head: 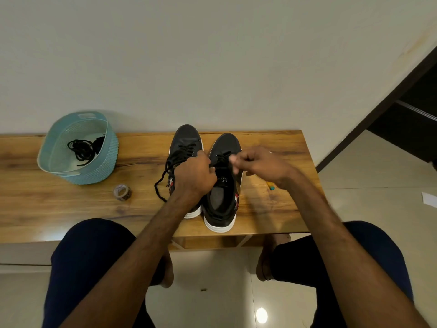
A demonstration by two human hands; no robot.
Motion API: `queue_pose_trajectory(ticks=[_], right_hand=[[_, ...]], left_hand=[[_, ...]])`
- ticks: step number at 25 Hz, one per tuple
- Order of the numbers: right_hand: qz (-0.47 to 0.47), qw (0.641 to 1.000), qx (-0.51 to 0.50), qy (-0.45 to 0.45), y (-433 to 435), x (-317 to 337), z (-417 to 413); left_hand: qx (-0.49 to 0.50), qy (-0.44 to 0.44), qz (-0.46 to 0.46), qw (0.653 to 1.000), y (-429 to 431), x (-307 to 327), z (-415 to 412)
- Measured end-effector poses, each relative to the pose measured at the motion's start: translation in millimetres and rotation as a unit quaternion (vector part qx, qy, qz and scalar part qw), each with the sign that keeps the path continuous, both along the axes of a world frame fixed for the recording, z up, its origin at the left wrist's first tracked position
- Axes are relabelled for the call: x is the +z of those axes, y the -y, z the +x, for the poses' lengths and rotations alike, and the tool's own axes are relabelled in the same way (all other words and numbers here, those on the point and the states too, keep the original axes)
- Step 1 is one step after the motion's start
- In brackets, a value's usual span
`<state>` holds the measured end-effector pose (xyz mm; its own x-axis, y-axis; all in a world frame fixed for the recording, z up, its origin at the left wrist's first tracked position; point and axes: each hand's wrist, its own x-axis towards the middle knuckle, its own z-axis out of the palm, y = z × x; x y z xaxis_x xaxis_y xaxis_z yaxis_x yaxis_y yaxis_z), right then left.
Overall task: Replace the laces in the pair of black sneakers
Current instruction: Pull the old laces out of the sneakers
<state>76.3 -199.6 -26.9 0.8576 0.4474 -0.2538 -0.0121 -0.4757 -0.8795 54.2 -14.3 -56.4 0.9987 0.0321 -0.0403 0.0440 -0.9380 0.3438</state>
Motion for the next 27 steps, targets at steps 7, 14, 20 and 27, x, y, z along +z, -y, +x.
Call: queue_pose_trajectory(ticks=[7, 14, 20, 27], right_hand=[[0.239, 0.957, -0.145, -0.080, 19, 10, 8], [-0.011, 0.999, 0.041, 0.004, 37, 7, 2], [0.015, 0.999, -0.033, -0.034, 48, 18, -1], [-0.252, 0.940, -0.041, 0.226, -13, -22, 2]], left_hand=[[-0.008, -0.023, 0.011, 1.000, 0, 1, 2], [-0.004, -0.011, 0.035, 0.999, 3, 1, 0], [0.008, -0.007, 0.014, 1.000, 1, 0, 0], [-0.004, -0.003, 0.011, 1.000, 0, -4, 1]])
